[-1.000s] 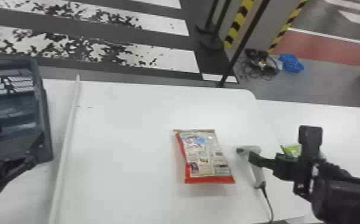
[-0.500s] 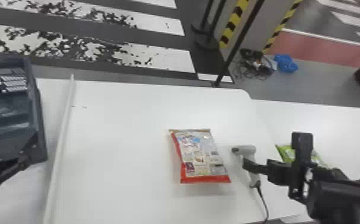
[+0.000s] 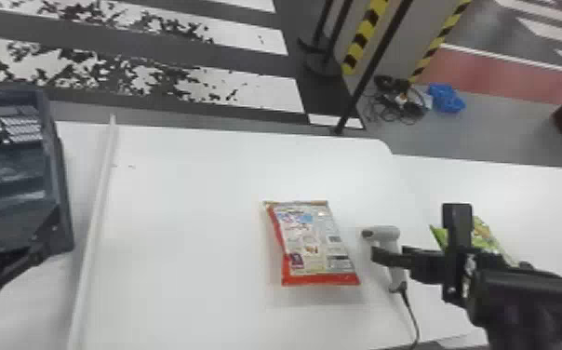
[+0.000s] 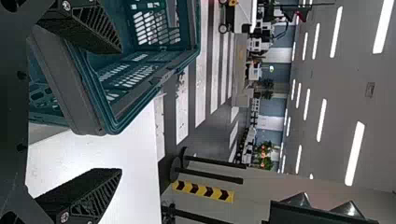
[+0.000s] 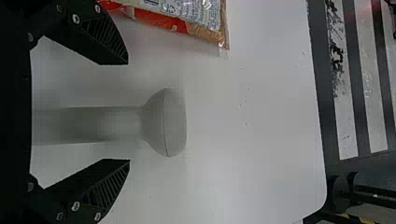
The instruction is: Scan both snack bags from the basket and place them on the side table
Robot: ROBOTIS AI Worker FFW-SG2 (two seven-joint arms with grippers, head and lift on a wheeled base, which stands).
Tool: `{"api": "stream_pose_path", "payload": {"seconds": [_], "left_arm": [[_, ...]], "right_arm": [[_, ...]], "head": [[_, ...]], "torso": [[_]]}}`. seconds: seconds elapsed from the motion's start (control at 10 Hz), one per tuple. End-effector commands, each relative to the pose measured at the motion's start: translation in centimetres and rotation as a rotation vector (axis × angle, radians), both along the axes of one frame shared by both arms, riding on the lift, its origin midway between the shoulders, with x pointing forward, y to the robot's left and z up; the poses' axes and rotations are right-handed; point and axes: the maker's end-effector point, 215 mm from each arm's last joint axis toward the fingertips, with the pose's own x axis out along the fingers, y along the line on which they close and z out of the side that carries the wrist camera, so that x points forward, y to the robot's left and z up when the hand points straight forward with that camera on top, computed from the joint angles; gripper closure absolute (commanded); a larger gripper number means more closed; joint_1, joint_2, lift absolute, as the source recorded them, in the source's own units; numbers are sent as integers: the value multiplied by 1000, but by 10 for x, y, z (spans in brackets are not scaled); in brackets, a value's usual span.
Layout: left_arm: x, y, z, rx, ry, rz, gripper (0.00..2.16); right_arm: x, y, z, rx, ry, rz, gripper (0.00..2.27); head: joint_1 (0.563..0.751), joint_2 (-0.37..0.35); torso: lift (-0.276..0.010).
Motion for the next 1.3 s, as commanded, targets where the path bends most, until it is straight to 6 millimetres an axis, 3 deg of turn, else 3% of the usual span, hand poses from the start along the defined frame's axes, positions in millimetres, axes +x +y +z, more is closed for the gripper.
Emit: {"api": "stream_pose_path", "payload": {"seconds": [0.0, 0.1, 0.2, 0.3, 0.7, 0.9, 1.2], "left_arm": [[0, 0, 0, -2, 1, -1, 90], [0, 0, 0, -2, 1, -1, 90], [0, 0, -1, -2, 2, 0, 90], [0, 0, -1, -3, 2, 0, 90], [-1, 0, -1, -3, 2, 1, 90], [-1, 0, 0, -2, 1, -1, 90], [0, -1, 1, -1, -2, -4, 90]], "right_arm": [[5, -1, -2, -37, 6, 44, 606], [4, -1, -3, -46, 18, 60, 1207], [1, -6, -7, -64, 41, 38, 2159], [-1, -9, -9, -73, 53, 30, 2256], [-4, -9, 5, -65, 40, 5, 2256], [-14, 4, 21, -46, 42, -5, 2256], [-25, 41, 39, -18, 32, 27, 2256]], "head": [[695, -303], [695, -304], [695, -301], [695, -307], [695, -319], [695, -317], [695, -288]], "torso": [[-75], [-75], [-75], [-75], [-75], [-75], [-75]]}}
